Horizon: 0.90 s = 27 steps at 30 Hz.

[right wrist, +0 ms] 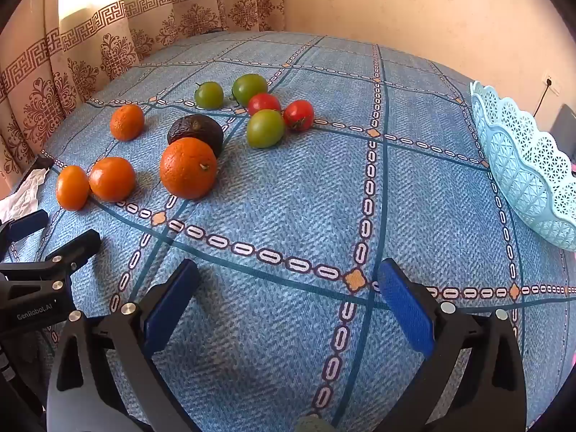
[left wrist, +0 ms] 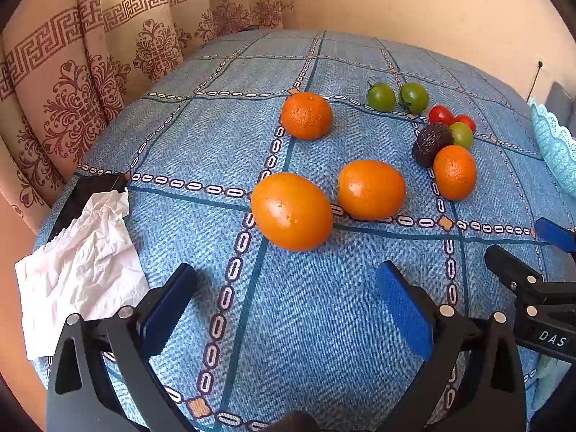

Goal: Organize fruits

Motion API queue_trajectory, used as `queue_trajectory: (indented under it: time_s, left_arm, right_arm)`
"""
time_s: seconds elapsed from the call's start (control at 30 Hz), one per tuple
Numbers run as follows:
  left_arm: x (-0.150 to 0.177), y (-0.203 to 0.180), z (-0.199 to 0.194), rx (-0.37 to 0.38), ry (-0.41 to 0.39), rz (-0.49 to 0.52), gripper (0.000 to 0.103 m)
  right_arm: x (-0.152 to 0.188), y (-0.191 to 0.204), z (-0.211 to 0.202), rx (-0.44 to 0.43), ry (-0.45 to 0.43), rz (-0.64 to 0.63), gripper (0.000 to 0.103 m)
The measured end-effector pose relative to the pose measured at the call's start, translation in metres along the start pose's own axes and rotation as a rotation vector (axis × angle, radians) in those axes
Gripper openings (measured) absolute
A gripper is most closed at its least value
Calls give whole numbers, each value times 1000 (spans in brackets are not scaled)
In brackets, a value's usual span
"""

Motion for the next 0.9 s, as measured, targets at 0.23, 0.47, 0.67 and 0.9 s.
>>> queue_trajectory:
  time_s: [0.23, 0.47, 0.67, 0.9]
  left_arm:
    - [-3, 2, 1, -5, 2, 4, 98]
    - [0, -2, -4, -9, -6, 6, 98]
    - [0, -2, -4, -9, -6, 5, 98]
    - [0, -2, -3, -14, -9, 8, 98]
  right_arm:
    - [0, 0, 0, 0, -1, -2, 101]
    - [0, 0, 0, 2, -2, -1, 101]
    - [0, 0, 0, 5, -1, -2, 101]
    - [0, 0, 1, 6, -1, -3, 101]
Point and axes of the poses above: each gripper's, at about its wrist camera, not at the fingertips, and z roughly the way its jaws point, y to its left, x to its underside, the point moved 2 cm from there along z, roughly the way its jaws point, and after that the axes turned 5 degrees about -z, right-handed, at the moved point
